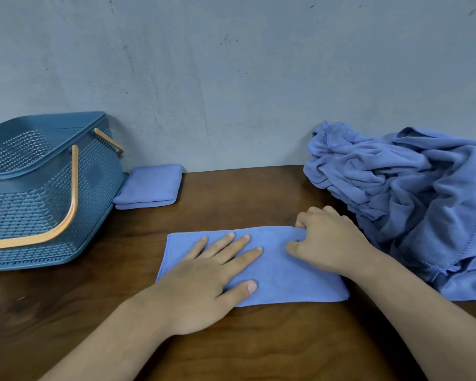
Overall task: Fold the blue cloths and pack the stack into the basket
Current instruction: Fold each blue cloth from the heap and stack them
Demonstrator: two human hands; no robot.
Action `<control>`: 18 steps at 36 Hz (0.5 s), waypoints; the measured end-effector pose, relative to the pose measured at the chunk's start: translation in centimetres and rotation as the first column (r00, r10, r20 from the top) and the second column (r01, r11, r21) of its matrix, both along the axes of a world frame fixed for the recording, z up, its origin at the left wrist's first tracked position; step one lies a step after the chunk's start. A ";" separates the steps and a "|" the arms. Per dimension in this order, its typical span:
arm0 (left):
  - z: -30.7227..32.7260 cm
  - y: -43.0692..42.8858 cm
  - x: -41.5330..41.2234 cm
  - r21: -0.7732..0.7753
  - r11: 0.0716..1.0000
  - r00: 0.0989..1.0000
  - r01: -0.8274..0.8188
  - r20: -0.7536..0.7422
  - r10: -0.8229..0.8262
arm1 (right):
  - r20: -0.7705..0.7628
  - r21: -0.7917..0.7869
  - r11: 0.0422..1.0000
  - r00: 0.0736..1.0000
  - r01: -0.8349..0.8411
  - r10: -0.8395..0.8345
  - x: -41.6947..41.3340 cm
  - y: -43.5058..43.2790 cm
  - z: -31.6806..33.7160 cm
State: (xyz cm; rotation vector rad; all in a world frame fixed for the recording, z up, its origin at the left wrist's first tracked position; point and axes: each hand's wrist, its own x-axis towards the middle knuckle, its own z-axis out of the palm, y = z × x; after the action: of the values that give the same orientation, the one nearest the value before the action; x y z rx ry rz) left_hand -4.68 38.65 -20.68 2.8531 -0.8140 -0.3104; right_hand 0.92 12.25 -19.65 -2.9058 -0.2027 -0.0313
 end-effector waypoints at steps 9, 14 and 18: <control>-0.2 0.1 0.0 0.005 1.000 1.000 0.001 0.021 -0.001 | -0.236 0.628 0.762 0.972 0.161 -0.011 -1.1 -2.1 2.3; -0.1 0.1 -0.1 0.000 1.000 1.000 -0.003 0.027 0.003 | -0.412 0.780 0.536 0.910 0.322 0.052 -1.5 -3.2 2.9; -0.2 0.1 -0.1 -0.004 1.000 0.999 -0.003 0.032 0.003 | -0.459 0.775 0.528 0.883 0.347 0.093 -2.0 -3.7 2.5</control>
State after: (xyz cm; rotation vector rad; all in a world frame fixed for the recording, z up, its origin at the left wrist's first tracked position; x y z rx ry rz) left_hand -4.74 38.76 -20.84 2.8624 -0.8152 -0.2636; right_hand -1.07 8.53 -17.10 -1.8386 0.1112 0.4118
